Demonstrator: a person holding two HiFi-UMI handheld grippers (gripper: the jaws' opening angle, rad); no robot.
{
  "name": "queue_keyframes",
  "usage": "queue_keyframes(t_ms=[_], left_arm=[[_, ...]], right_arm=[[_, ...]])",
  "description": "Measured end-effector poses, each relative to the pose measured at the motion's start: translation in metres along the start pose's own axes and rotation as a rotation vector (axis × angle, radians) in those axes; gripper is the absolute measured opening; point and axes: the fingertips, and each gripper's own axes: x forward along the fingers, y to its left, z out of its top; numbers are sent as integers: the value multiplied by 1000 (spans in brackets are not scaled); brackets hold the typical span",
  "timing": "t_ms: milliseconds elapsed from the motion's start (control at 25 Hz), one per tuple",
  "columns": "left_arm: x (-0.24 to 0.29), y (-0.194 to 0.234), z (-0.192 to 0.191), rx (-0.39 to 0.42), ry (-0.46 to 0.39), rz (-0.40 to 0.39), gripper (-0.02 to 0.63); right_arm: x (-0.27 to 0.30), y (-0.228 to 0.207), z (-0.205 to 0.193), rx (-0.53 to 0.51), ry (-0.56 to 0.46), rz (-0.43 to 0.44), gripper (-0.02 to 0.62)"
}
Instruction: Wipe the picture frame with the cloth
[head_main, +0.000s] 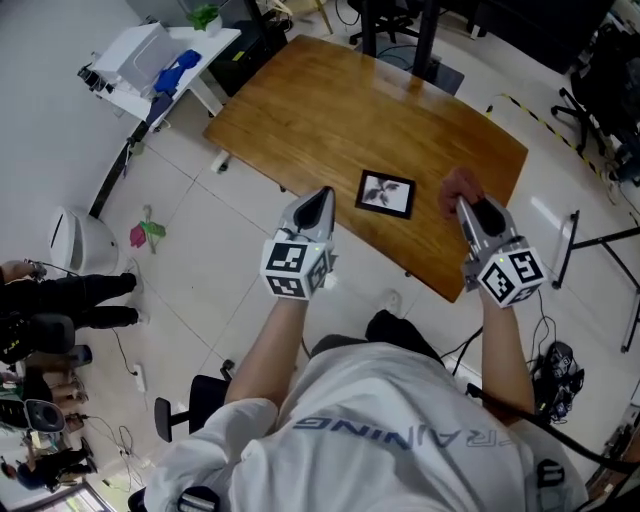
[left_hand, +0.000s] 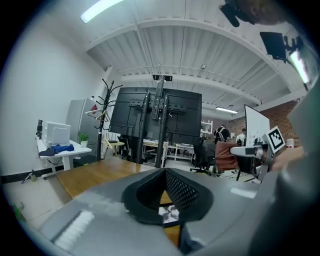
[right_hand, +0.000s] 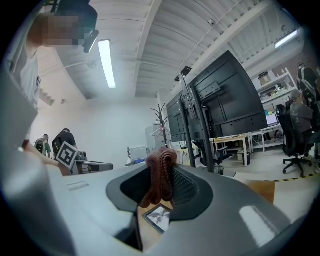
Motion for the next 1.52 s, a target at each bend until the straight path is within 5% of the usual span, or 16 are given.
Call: queue_keyframes(t_ms=[320,800,1520], left_arm=[[43,17,7,6,29,21,3],[87,32,-3,-7,74,-95,3],[91,32,-111,-28,252,-103,3]], right_arm=[[34,-33,-15,66,31,4,112],[71,-38,-24,84,56,-85,112],[148,-15,-124,236,351,23,112]])
